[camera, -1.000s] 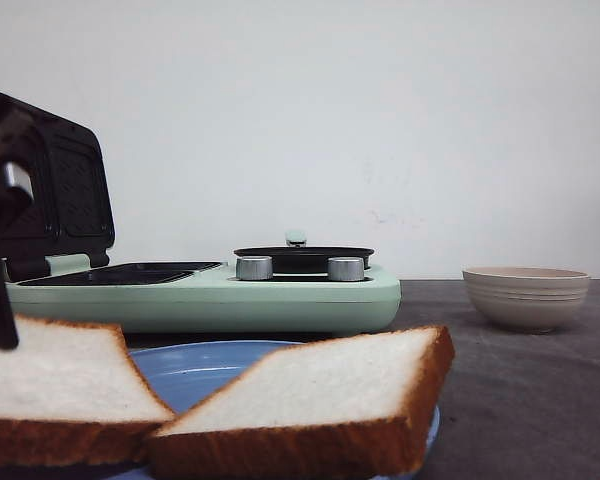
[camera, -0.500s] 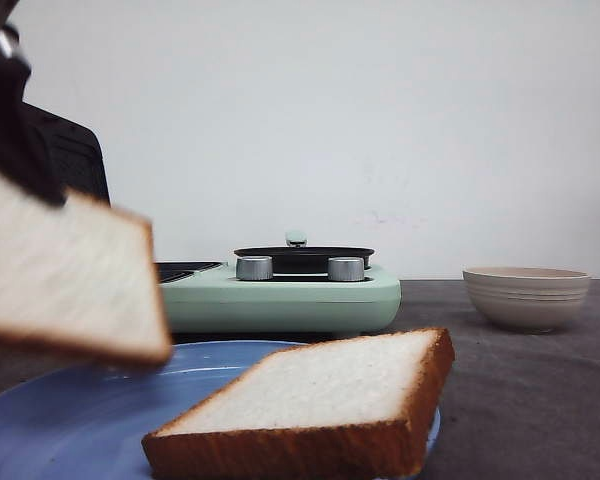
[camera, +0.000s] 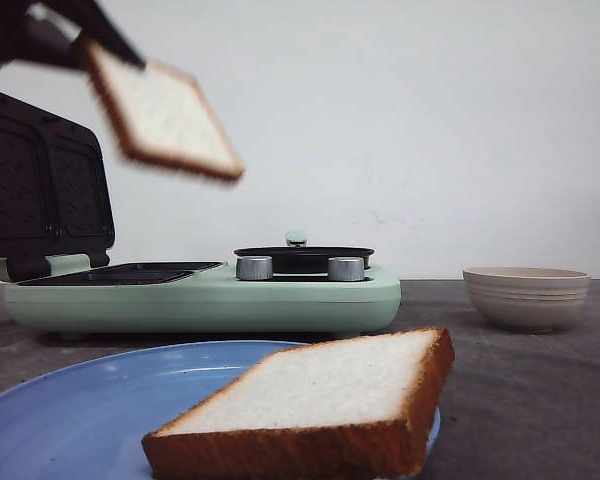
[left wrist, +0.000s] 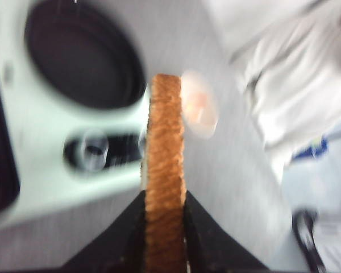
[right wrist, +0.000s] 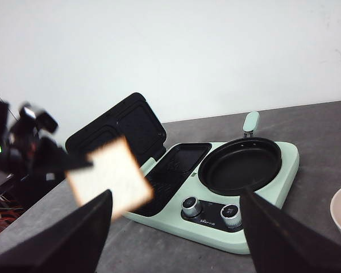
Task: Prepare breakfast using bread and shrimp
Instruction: 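Lift the bread slice with the left gripper toward the sandwich maker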
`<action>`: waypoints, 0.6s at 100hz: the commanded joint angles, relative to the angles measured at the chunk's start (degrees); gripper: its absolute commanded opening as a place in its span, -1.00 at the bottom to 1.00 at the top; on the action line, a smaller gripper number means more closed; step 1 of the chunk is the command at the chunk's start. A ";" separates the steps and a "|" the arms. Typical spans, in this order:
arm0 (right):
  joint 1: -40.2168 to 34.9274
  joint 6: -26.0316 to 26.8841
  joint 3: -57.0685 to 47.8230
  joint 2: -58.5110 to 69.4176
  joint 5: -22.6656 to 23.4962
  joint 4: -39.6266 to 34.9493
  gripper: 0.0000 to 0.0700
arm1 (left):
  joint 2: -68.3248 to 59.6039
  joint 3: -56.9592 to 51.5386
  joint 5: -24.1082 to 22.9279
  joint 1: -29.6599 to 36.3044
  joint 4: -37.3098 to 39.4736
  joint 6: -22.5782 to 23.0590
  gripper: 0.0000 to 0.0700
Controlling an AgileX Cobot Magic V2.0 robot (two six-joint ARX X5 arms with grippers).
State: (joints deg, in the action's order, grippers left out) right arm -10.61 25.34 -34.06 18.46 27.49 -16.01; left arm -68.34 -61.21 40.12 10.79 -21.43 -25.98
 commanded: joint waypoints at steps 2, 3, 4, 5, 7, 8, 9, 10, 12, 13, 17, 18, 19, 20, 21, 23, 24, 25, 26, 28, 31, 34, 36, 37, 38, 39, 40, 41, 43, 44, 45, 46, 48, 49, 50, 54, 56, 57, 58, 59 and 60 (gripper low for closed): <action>-0.24 -0.98 -0.81 0.17 -0.87 0.42 0.25 | -1.81 -3.54 -2.67 0.22 2.01 -4.13 -1.00; -0.24 -1.01 -0.83 0.17 -0.94 0.42 0.25 | -2.03 -4.04 -3.19 0.22 2.05 -4.13 -1.00; -0.24 -1.03 -0.81 0.17 -1.01 0.42 0.25 | -2.23 -4.52 -3.65 0.22 2.03 -4.11 -1.00; -0.24 -1.11 -0.81 0.17 -1.03 0.42 0.25 | -2.45 -5.03 -4.11 0.22 1.97 -4.09 -1.00; -0.24 -1.38 -0.81 0.17 -1.01 0.42 0.25 | -2.95 -6.03 -4.92 0.22 1.88 -4.07 -1.00; -0.24 -1.49 -0.81 0.17 -1.01 0.42 0.25 | -3.19 -6.54 -5.29 0.22 1.86 -4.04 -1.00; -0.24 -1.62 -0.81 0.17 -1.03 0.42 0.25 | -3.48 -7.04 -5.66 0.22 1.81 -4.04 -1.00; -0.24 -1.77 -0.81 0.17 -1.03 0.42 0.25 | -3.78 -7.54 -5.95 0.24 1.84 -4.04 -1.00; -0.24 -2.03 -0.81 0.17 -1.03 0.39 0.25 | -4.39 -8.59 -6.47 0.26 1.79 -3.98 -1.00; -0.24 -2.10 -0.81 0.17 -1.03 0.37 0.25 | -4.72 -9.11 -6.78 0.28 1.75 -3.89 -1.00; -0.24 -2.29 -0.81 0.20 -1.11 0.28 0.25 | -5.97 -11.21 -7.98 0.42 1.68 -3.52 -1.00; -0.24 -2.34 -0.81 0.20 -1.20 0.26 0.25 | -6.29 -11.72 -8.35 0.50 1.66 -3.43 -1.00; -0.24 -2.40 -0.81 0.20 -1.27 0.22 0.25 | -6.64 -12.26 -8.74 0.55 1.68 -3.39 -1.00; -0.24 -2.45 -0.81 0.20 -1.42 0.17 0.25 | -6.97 -12.74 -9.11 0.59 1.66 -3.34 -1.00; -0.24 -2.45 -0.81 0.20 -1.55 0.11 0.25 | -7.32 -13.27 -9.51 0.66 1.64 -3.30 -1.00; -0.24 -2.45 -0.81 0.20 -1.88 0.04 0.25 | -7.98 -14.32 -10.29 0.76 1.55 -3.15 -1.00; -0.24 -2.45 -0.81 0.20 -2.03 0.00 0.25 | -8.31 -14.84 -10.71 0.81 1.46 -3.04 -1.00; -0.24 -2.45 -0.81 0.20 -2.12 -0.09 0.25 | -8.66 -15.37 -11.17 0.85 1.38 -2.89 -1.00; -0.24 -2.47 -0.81 0.20 -2.23 -0.17 0.25 | -8.96 -15.85 -11.61 0.90 1.31 -2.75 -1.00; -0.24 -2.54 -0.81 0.20 -2.29 -0.26 0.25 | -9.62 -16.83 -12.44 0.96 1.16 -2.40 -1.00; -0.24 -2.82 -0.81 0.20 -2.29 -0.42 0.25 | -10.67 -18.38 -13.68 1.07 0.63 -1.55 -1.00; -0.24 -3.10 -0.81 0.20 -2.32 -0.72 0.25 | -11.76 -19.98 -15.12 1.31 -0.20 -0.37 -0.99; -0.24 -3.28 -0.81 0.20 -2.29 -0.83 0.25 | -12.50 -21.05 -16.06 1.49 -0.98 0.63 -0.99; -0.24 -3.32 -0.81 0.20 -2.29 -0.92 0.25 | -12.87 -21.59 -16.52 1.62 -1.40 1.18 -0.99; -0.24 -3.37 -0.81 0.20 -2.29 -1.09 0.25 | -13.27 -22.16 -17.03 1.70 -1.86 1.75 -0.99; -0.24 -3.41 -0.81 0.20 -2.32 -1.25 0.25 | -13.66 -22.73 -17.59 1.81 -2.32 2.32 -0.99; -0.24 -3.43 -0.81 0.20 -2.29 -1.31 0.25 | -14.03 -23.26 -18.16 1.92 -2.89 2.95 -0.99; -0.24 -3.45 -0.81 0.20 -2.29 -1.40 0.25 | -14.40 -23.80 -18.73 2.08 -3.34 3.45 -0.99; -0.24 -3.48 -0.81 0.20 -2.29 -1.75 0.25 | -15.23 -24.87 -20.02 2.34 -4.39 4.66 -0.99; -0.24 -3.48 -0.81 0.20 -2.29 -1.88 0.25 | -15.63 -25.35 -20.61 2.47 -4.83 5.18 -0.99; -0.24 -3.48 -0.81 0.20 -2.29 -1.99 0.25 | -16.04 -25.86 -21.27 2.60 -5.29 5.77 -0.99; -0.24 -3.48 -0.81 0.20 -2.29 -2.14 0.25 | -16.46 -26.36 -21.88 2.75 -5.79 6.36 -0.99; -0.24 -3.48 -0.81 0.20 -2.29 -2.38 0.25 | -17.27 -27.34 -23.08 3.02 -6.71 7.54 -1.00; -0.24 -3.50 -0.81 0.20 -2.29 -2.51 0.25 | -17.66 -27.80 -23.65 3.17 -7.23 8.11 -0.99; -0.24 -3.48 -0.81 0.20 -2.29 -2.62 0.25 | -18.01 -28.28 -24.20 3.30 -7.67 8.70 -0.99; -0.24 -3.50 -0.81 0.20 -2.29 -3.04 0.25 | -19.54 -29.92 -26.43 3.87 -9.20 10.91 -0.99; -0.24 -3.52 -0.81 0.20 -2.32 -3.21 0.25 | -20.33 -30.69 -27.47 4.13 -9.92 11.96 -0.99; -0.24 -3.52 -0.81 0.20 -2.32 -3.30 0.25 | -20.70 -31.08 -28.06 4.26 -10.29 12.46 -0.99; -0.24 -3.54 -0.81 0.20 -2.32 -3.37 0.25 | -21.05 -31.45 -28.68 4.39 -10.64 12.98 -0.99; -0.24 -3.54 -0.81 0.20 -2.32 -3.39 0.25 | -21.38 -31.85 -29.29 4.52 -11.02 13.49 -0.99; -0.24 -3.56 -0.81 0.20 -2.32 -3.41 0.25 | -21.73 -32.20 -29.90 4.68 -11.43 13.97 -0.99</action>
State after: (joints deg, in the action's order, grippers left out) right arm -10.61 22.55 -34.06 18.48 25.30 -19.57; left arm -87.61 -90.67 13.28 14.68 -31.44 -18.81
